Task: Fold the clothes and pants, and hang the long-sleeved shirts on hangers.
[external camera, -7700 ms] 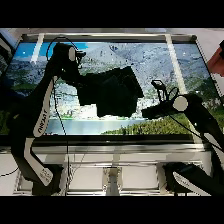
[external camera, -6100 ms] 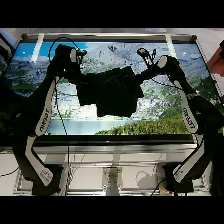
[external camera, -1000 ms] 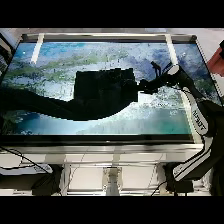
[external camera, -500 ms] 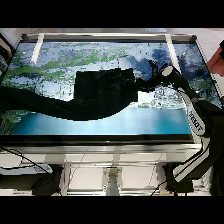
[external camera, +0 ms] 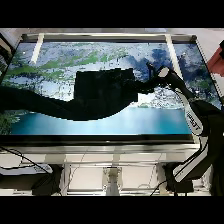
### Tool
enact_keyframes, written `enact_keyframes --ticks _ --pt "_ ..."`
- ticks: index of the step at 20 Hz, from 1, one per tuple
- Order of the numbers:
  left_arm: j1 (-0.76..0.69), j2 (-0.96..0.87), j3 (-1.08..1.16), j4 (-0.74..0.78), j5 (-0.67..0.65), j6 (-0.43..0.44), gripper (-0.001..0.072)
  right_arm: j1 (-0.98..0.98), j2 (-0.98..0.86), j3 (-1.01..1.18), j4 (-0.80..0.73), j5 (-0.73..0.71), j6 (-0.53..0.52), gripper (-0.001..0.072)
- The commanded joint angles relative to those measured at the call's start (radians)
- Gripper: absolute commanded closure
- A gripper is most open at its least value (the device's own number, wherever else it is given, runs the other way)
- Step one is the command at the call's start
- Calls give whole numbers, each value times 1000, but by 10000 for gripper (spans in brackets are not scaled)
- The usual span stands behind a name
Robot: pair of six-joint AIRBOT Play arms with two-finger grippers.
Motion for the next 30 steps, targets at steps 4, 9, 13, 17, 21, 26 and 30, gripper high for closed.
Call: enact_keyframes --ticks 4,9,13,17,21,26,30 --pt "1 0 0 -14 -1 0 685 25 0 3 123 -144 -7 670" --pt "50 0 0 -222 3 5 685 -90 68 172 100 1 -16 671" --pt "115 0 0 -408 7 8 685 -309 217 374 47 179 -15 672" --pt "111 0 0 -523 18 24 685 -560 363 439 -76 402 -17 672" --pt "41 1 -30 -594 -24 107 685 -704 402 396 -73 579 -43 672" --pt "-69 55 -336 -580 -76 317 686 -703 502 -13 -104 537 -116 672" --pt "-72 117 -623 -451 -50 356 687 -703 615 -339 -234 459 -166 673"
